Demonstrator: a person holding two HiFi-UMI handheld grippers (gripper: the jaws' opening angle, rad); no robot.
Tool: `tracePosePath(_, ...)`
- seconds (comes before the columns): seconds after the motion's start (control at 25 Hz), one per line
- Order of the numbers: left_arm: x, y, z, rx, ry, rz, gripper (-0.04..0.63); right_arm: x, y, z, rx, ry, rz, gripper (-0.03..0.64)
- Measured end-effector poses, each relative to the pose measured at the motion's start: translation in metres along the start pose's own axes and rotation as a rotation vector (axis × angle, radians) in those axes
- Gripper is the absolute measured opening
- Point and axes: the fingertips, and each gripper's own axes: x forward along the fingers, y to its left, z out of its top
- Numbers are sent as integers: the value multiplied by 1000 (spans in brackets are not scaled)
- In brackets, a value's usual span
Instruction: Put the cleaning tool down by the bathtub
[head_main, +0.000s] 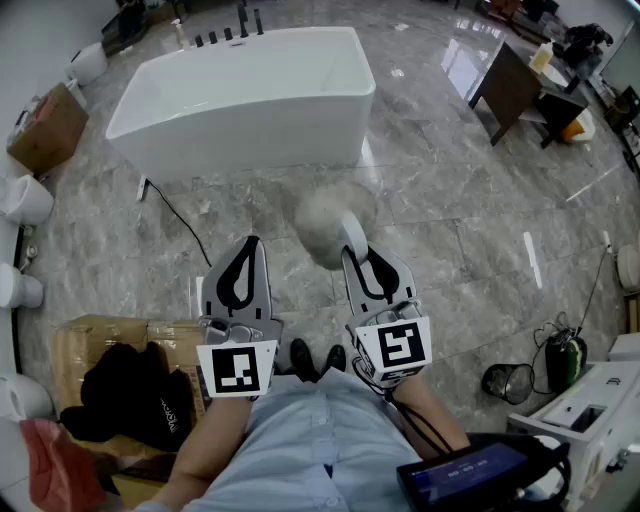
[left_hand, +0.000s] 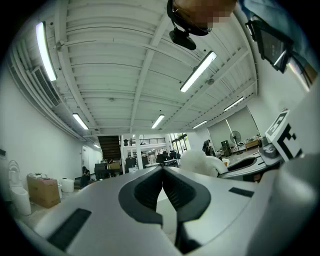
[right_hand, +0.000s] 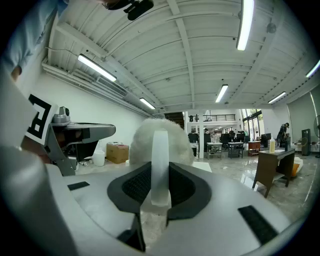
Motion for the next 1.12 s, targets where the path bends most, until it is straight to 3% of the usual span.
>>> tracePosePath(0.4,-7,-13,-8,0,0,4,17,-15,-9,-14,-1,5,1,92)
tracePosePath(0.68,3,-19,-12,-15,19,10,17,-20,-37,-20,20,25,-46,92)
tracePosePath(0.92,57,-29,-30,-16,44,18,17,11,-94,-35,37,56,-66,92)
tracePosePath(1.12,110,-3,-53,-30,60,26,17,66,-118,-46,57,86,-72,92)
